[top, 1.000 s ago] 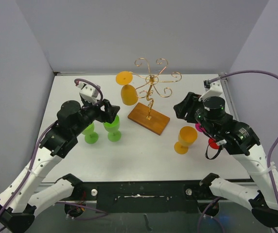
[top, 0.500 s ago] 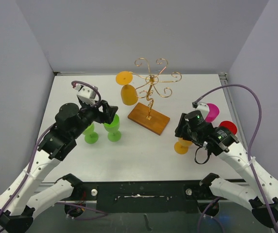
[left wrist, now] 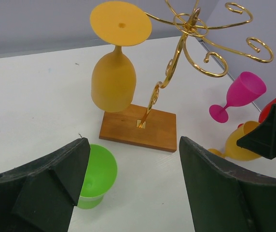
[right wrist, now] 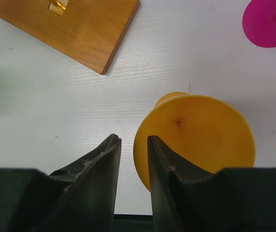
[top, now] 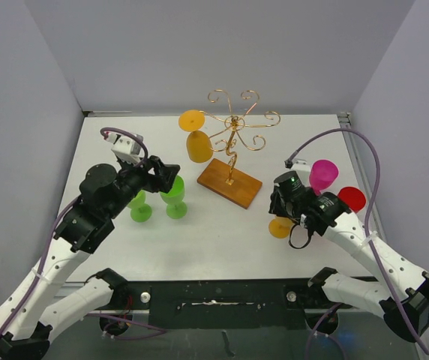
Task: Place the wine glass upside down on the wine glass rack
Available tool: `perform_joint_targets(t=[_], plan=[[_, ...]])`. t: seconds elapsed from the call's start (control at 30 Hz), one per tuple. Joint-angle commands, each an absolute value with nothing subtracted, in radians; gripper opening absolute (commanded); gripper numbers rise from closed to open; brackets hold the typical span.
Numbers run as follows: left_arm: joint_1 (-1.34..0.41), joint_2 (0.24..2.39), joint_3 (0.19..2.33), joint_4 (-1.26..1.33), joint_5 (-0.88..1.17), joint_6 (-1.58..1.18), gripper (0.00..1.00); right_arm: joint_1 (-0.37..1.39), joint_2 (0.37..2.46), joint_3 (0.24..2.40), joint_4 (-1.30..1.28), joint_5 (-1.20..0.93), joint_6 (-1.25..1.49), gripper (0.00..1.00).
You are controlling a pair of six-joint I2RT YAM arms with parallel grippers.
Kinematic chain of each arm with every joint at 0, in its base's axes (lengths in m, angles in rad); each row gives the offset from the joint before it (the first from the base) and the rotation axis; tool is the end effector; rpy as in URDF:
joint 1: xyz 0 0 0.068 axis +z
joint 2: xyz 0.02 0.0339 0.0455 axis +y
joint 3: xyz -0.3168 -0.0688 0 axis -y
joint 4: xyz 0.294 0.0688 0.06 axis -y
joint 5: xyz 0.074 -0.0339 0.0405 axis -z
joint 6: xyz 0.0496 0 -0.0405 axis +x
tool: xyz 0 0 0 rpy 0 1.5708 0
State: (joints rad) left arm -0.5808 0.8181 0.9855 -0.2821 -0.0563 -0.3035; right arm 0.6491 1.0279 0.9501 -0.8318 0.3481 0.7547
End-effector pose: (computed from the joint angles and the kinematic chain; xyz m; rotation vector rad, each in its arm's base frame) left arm 0.1738 -0.1107 0.4387 0.1953 1.7121 -0.6132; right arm 0.1920 0.1244 0.3265 0.2728 2.4021 0.2107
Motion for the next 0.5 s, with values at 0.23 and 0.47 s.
perform_joint_targets(t=[0.23,0.47], plan=[[-0.581,0.784,0.990,-0.241,-0.045,-0.355,0.73,0.640,1.009,0.916,-0.746,0.378,0.721,0.09],[-0.581,0.747,0.955,-0.180,-0.003,-0.394,0.73,0.640,0.938,0.911,-0.685,0.317,0.667,0.00]])
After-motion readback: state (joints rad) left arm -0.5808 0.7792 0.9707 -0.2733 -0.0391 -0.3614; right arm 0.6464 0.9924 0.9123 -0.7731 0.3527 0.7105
